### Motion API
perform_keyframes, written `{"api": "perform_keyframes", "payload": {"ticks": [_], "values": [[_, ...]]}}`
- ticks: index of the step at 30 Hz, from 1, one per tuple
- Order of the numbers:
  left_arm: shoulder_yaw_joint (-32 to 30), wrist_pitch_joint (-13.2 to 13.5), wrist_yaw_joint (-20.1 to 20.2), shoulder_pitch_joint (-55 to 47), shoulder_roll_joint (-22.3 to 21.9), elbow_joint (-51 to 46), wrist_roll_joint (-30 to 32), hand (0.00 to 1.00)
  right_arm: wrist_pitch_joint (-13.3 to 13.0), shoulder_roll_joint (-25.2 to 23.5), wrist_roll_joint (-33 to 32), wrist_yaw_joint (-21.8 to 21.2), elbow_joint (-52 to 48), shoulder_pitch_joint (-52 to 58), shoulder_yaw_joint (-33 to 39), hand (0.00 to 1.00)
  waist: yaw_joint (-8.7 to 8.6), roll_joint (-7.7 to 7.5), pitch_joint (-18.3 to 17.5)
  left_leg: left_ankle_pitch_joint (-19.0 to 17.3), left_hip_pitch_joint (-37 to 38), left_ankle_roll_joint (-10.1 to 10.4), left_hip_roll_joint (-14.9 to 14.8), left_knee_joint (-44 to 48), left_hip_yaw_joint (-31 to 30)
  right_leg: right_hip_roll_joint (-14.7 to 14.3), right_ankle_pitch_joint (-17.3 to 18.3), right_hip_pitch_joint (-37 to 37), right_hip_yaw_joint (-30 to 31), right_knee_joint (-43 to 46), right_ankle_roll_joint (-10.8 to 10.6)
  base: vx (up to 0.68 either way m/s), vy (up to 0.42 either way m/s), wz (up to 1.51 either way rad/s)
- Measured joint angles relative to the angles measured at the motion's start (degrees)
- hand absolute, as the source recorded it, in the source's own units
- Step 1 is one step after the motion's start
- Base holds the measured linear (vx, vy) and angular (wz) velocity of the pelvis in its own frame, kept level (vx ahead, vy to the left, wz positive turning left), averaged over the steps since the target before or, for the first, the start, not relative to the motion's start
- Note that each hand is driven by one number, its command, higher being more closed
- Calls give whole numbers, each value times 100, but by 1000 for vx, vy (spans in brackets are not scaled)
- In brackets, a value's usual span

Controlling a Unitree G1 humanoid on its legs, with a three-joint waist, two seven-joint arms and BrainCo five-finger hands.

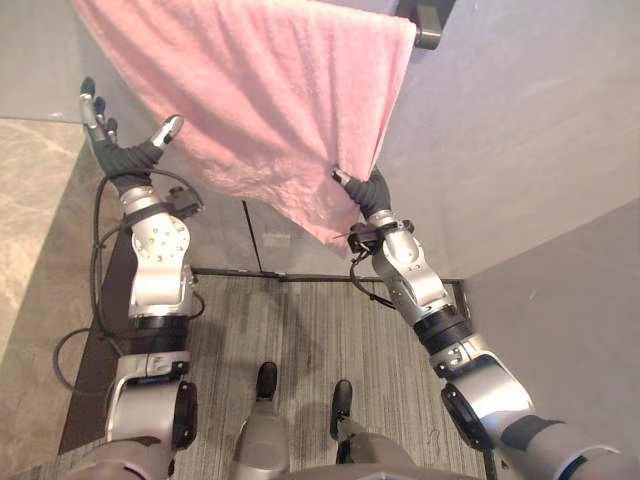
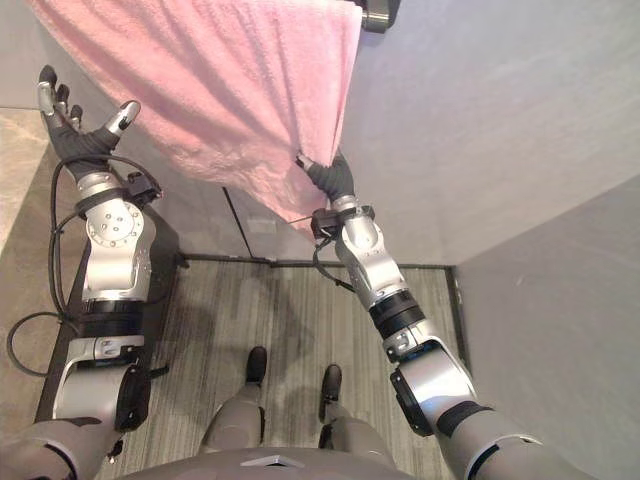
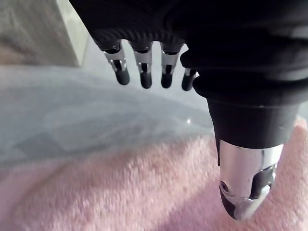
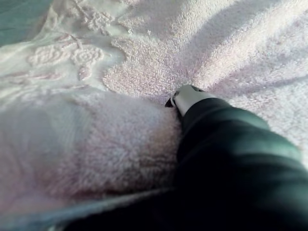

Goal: Organize washtable

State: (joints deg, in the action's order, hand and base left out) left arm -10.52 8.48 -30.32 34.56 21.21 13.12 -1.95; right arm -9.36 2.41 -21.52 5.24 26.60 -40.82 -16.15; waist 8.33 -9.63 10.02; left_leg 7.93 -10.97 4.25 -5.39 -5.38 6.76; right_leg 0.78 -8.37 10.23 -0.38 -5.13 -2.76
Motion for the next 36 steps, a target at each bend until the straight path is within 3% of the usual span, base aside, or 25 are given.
{"api": "perform_keyframes", "payload": {"ticks": [8,9,15,22,25,36], "values": [[244,-93,-37,534,177,550,-255,0,-53,-126,-138,3,-2,-25,-189,100,-121,-17,4,7,-10,12,-2,-54,91,-3,-46,67,116,0,-2,-13,1,-7],[253,-90,-28,569,179,559,-295,100,-58,-126,-169,3,-2,-28,-205,100,-122,-35,5,16,-22,18,-2,-54,94,-5,-46,79,111,0,-2,-16,-5,4],[297,14,-81,859,229,952,-449,100,-78,-127,-212,46,42,-61,-242,100,-121,-92,13,63,-48,16,7,-56,87,2,-50,100,93,-1,-7,-9,-2,1],[569,-36,36,1336,571,1184,-568,100,-131,-156,-215,116,57,-145,-286,100,-197,-379,56,105,-81,22,50,-58,148,59,-47,159,99,-2,-20,-32,14,-3],[632,-34,102,1336,564,1175,-623,100,-131,-177,-214,119,88,-201,-365,100,-317,-377,57,101,-81,17,93,-59,162,101,-77,162,100,-1,-9,3,24,-1],[607,96,247,1019,354,717,-626,100,-128,-169,-193,108,178,-215,-303,100,-317,-280,127,124,-43,-23,113,-58,55,125,-91,68,-27,0,-10,22,2,5]]}}
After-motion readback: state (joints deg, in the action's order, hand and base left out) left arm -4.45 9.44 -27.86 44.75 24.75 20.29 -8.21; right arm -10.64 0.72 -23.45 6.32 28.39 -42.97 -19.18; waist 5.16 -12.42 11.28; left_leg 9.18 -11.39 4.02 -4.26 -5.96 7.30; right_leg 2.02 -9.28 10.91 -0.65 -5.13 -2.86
